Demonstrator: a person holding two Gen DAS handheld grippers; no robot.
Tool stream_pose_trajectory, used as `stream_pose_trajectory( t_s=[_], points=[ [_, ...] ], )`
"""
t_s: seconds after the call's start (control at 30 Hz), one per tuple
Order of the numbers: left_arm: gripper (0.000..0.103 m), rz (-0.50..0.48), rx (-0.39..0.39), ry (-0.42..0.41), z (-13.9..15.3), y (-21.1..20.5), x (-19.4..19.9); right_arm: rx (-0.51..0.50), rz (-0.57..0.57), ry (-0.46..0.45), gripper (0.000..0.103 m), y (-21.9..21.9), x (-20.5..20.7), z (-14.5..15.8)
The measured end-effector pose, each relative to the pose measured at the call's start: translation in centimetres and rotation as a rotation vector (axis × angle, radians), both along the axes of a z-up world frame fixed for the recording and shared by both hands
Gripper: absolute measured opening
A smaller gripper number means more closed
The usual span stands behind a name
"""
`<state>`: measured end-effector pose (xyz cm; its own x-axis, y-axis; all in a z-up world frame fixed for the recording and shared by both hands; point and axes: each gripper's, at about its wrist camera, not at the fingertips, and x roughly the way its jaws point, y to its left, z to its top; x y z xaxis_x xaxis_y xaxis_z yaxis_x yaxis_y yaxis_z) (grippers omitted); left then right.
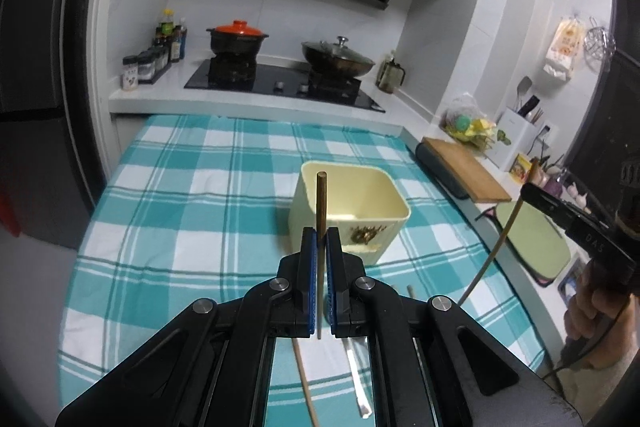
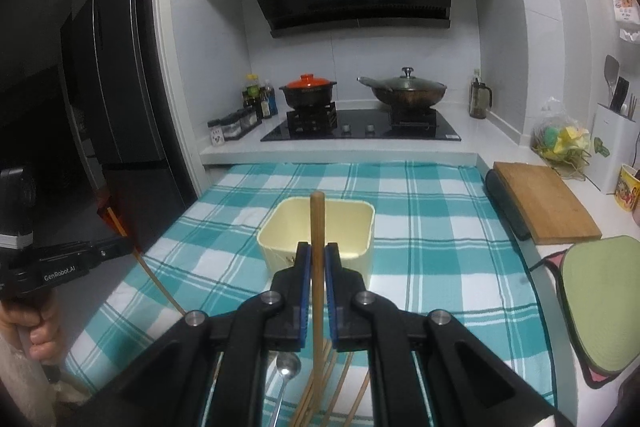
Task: Organize utensils
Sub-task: 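Lift both held chopsticks upright and carry them over the cream holder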
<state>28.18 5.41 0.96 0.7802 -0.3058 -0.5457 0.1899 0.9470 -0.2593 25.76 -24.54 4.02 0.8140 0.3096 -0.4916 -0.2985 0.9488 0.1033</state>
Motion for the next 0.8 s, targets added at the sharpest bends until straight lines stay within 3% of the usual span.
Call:
stream_pose_trajectory(
  t_s=[0.2, 0.37, 0.5, 0.63, 0.8],
  points=[
    [0.003, -0.008, -0.008, -0.100, 5.8, -0.9, 4.1, 0.039, 0.000, -0.117, 0.007, 0.5, 4.3, 4.3],
    [0.003, -0.008, -0.003, -0.127, 7.8, -2.7, 9.6, 0.060, 0.009, -0.196, 0.007, 1.4, 9.3, 6.5],
    [0.003, -0.024, 0.015, -0.041, 5.9, -4.7, 14.7, 0.061, 0.022, -0.162, 0.007, 2.2, 14.1, 5.4],
    [0.003, -0.055, 0.046, 0.098, 1.6, -6.6, 18.9, 0.052, 0.031, 0.002, 0.007, 2.9, 18.9, 1.7],
    [0.003, -0.073, 0.115, 0.203, -3.2, -8.8, 21.9, 0.019, 0.050, 0.152, 0.007, 3.6, 22.2, -3.3]
  ],
)
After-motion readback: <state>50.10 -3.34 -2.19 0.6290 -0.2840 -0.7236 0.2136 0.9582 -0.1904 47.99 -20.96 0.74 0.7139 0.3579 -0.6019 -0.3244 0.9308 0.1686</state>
